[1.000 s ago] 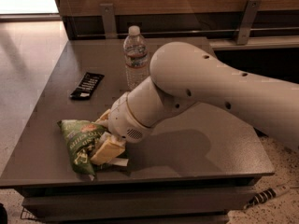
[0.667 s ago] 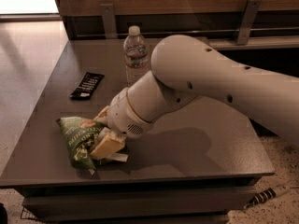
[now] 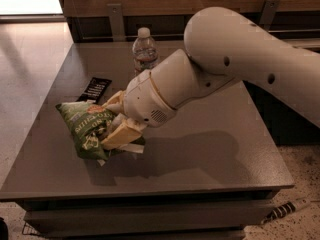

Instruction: Pick green jalapeno chip bag

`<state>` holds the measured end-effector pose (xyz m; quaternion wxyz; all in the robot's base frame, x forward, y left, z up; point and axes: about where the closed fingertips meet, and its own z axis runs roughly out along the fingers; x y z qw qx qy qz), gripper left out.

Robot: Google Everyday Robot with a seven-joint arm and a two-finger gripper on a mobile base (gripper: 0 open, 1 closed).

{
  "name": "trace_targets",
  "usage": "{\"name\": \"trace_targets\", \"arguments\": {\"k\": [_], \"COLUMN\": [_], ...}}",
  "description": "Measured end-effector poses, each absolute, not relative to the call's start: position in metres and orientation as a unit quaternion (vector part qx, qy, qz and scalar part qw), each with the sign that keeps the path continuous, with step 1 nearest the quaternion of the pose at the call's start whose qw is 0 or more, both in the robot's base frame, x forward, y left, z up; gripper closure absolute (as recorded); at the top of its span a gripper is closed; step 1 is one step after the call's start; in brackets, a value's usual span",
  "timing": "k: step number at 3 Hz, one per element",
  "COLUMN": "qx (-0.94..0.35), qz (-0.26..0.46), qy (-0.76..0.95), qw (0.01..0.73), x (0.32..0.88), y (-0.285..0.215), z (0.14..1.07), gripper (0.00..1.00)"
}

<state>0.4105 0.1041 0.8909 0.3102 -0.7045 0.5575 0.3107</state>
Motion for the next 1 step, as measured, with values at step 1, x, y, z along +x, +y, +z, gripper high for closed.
{"name": "trace_targets", "arguments": {"k": [1], "qx": [-0.707], "qz": [0.324], "qy": [0.522], "qw": [0.350], "x": [0.4141], "y": [0.0883], "z": [0.9199], "gripper": [1.00]}}
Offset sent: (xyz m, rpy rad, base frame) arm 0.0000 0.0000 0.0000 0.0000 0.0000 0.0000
